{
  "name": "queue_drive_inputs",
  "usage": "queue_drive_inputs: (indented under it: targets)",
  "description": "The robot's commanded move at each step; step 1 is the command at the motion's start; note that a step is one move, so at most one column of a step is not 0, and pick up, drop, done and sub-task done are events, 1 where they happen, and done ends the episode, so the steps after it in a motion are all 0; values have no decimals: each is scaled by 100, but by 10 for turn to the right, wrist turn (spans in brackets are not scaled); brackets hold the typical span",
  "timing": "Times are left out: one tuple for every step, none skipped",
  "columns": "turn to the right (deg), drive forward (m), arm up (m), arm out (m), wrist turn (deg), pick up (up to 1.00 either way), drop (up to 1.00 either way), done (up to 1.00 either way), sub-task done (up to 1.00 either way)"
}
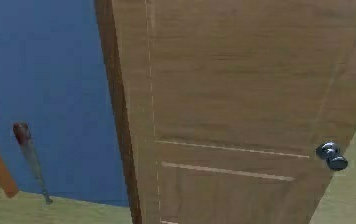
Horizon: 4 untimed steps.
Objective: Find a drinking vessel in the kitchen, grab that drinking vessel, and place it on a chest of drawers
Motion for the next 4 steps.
queue_drive_inputs:
  targets:
    - [-330, 0, 0, 0, 0, 0, 0, 0, 0]
    - [0, 30, 0, 0, 0, 0, 0, 0, 0]
    - [-450, 0, 0, 0, 0, 0, 0, 0, 0]
    - [-30, 0, 0, 0, 0, 0, 0, 0, 0]
